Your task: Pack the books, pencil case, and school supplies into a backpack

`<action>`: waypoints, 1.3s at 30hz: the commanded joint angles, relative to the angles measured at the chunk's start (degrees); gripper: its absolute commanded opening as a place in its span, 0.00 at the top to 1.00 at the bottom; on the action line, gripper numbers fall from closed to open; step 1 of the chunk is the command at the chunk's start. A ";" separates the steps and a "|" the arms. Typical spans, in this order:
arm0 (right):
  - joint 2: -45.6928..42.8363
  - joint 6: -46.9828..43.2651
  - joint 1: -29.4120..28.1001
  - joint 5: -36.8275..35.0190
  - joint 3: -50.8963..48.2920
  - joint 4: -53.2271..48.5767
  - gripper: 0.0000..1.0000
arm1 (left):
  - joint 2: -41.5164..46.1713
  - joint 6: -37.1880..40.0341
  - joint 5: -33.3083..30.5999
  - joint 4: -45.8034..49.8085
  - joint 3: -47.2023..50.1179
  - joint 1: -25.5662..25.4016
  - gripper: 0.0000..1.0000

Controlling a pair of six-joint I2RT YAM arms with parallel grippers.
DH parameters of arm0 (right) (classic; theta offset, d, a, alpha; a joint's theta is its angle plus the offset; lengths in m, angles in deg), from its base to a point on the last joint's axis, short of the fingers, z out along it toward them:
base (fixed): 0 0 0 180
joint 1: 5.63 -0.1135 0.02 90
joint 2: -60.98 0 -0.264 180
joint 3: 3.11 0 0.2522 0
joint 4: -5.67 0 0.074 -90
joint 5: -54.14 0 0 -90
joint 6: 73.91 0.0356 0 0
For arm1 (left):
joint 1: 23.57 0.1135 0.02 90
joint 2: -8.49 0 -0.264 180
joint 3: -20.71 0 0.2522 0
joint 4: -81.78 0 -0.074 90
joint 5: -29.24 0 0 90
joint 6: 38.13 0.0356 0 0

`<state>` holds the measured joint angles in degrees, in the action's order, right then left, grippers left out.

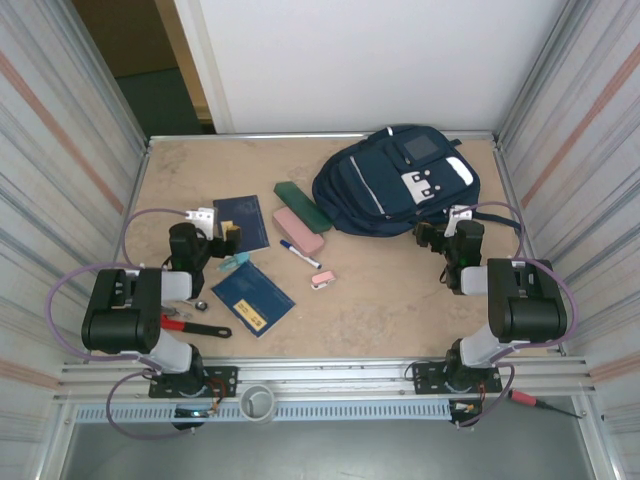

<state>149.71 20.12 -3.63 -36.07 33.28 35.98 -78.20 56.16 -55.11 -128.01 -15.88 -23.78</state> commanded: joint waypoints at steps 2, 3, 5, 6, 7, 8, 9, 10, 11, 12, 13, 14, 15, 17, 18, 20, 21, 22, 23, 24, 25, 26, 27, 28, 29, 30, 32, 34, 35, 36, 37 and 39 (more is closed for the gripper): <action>-7.18 1.45 -2.15 -8.41 2.97 -7.28 0.01 | 7.57 -3.56 -8.92 4.19 -1.22 0.21 0.01; -9.72 3.01 -2.05 -10.15 3.91 -11.55 0.01 | 10.18 -4.33 -10.79 9.20 -2.18 0.21 0.01; -15.76 8.98 -0.88 -14.86 3.88 -17.85 0.01 | 16.11 -8.92 -17.03 18.77 -5.11 0.21 0.01; -18.55 11.12 -0.16 -16.56 3.15 -19.50 0.01 | 17.94 -12.11 -19.21 22.31 -6.43 0.21 0.01; -21.60 14.08 0.60 -18.39 2.61 -22.09 0.01 | 19.54 -15.44 -19.51 27.19 -7.99 0.21 0.01; -24.28 16.81 1.16 -18.99 2.63 -25.72 0.01 | 20.37 -17.62 -16.28 30.69 -9.40 0.21 0.01; -25.71 17.99 1.41 -18.11 3.02 -28.40 0.01 | 20.32 -18.39 -11.43 31.77 -10.29 0.21 0.01; -27.28 18.73 1.13 -16.01 3.81 -31.44 0.01 | 19.45 -19.50 -4.92 31.10 -11.00 -0.04 0.01; -28.18 19.13 -0.01 -14.52 4.63 -33.50 0.01 | 17.65 -20.84 -1.40 30.22 -11.98 -1.66 0.03; -28.59 18.87 -1.61 -13.88 5.28 -34.54 0.01 | 15.69 -21.14 -0.93 30.75 -13.88 -4.26 0.04; -28.44 18.06 -4.16 -13.83 6.31 -35.33 0.01 | 12.86 -20.01 -2.51 33.20 -17.02 -8.35 0.04; -27.77 17.31 -6.81 -14.36 7.72 -36.19 0.01 | 10.04 -18.35 -4.89 36.08 -20.77 -12.29 0.05; -26.88 16.81 -8.94 -15.13 9.27 -37.04 0.01 | 6.24 -15.34 -7.77 39.65 -25.52 -16.75 0.05; -24.23 15.70 -12.60 -16.60 12.42 -38.71 0.01 | -1.48 -10.93 -12.57 46.89 -34.74 -23.05 0.06; -22.65 15.04 -13.95 -17.02 14.01 -39.28 0.01 | -5.41 -8.91 -14.41 50.16 -39.31 -25.59 0.09; -19.84 14.52 -15.27 -17.47 16.35 -40.51 0.01 | -11.75 -5.76 -17.38 55.04 -46.33 -29.26 0.12; -18.62 14.68 -15.47 -17.40 17.08 -41.19 0.01 | -14.46 -4.31 -18.23 56.72 -49.10 -30.81 0.14; -17.79 14.92 -15.51 -17.07 17.65 -41.66 0.01 | -16.86 -2.99 -18.36 58.13 -51.50 -32.06 0.15; -17.24 15.19 -15.53 -16.87 17.99 -41.95 0.01 | -18.80 -1.92 -18.25 59.13 -53.32 -32.90 0.16; -16.84 15.44 -15.54 -16.55 18.07 -42.26 0.01 | -20.86 -0.97 -18.00 60.41 -55.23 -33.71 0.16; -16.66 15.63 -15.52 -16.37 18.08 -42.48 0.01 | -22.88 -0.30 -17.74 62.29 -57.31 -34.17 0.17; -16.47 15.68 -15.53 -16.23 18.17 -42.66 0.01 | -24.42 -0.08 -17.61 64.05 -58.87 -34.47 0.18; -16.49 15.74 -15.45 -16.09 18.15 -43.12 0.01 | -26.04 0.14 -17.20 65.65 -60.24 -34.51 0.19; -16.39 15.66 -15.40 -15.98 18.23 -43.64 0.01 | -27.31 0.32 -17.06 67.22 -61.47 -34.51 0.19; -16.39 15.58 -15.36 -16.05 18.34 -44.01 0.01 | -28.21 0.71 -17.03 68.18 -62.06 -34.42 0.19; -16.37 15.48 -15.18 -16.14 18.41 -44.48 0.01 | -29.00 0.96 -17.15 69.20 -62.48 -34.29 0.19; -16.37 15.46 -14.79 -15.99 18.34 -45.16 0.01 | -29.77 1.11 -17.25 70.96 -62.83 -33.75 0.21; -16.32 15.56 -14.29 -15.25 18.27 -45.60 0.01 | -29.34 0.59 -17.23 72.07 -62.06 -32.80 0.22; -16.28 15.64 -14.13 -14.94 18.25 -45.86 0.01 | -28.72 0.30 -17.09 72.05 -60.97 -32.18 0.22; -16.18 15.65 -13.98 -14.58 18.32 -46.13 0.01 | -27.96 0.04 -16.74 71.88 -59.67 -31.35 0.22; -16.17 15.58 -13.77 -14.32 18.41 -46.30 0.01 | -27.17 -0.22 -16.55 71.70 -58.45 -30.67 0.23; -15.89 15.37 -13.47 -13.61 18.87 -47.15 0.01 | -25.39 -0.92 -15.97 71.21 -55.64 -28.96 0.23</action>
<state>133.01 35.13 -17.53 -50.78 50.22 -8.83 -105.57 55.05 -69.38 -63.47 -75.66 -56.04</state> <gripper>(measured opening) 0.989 0.773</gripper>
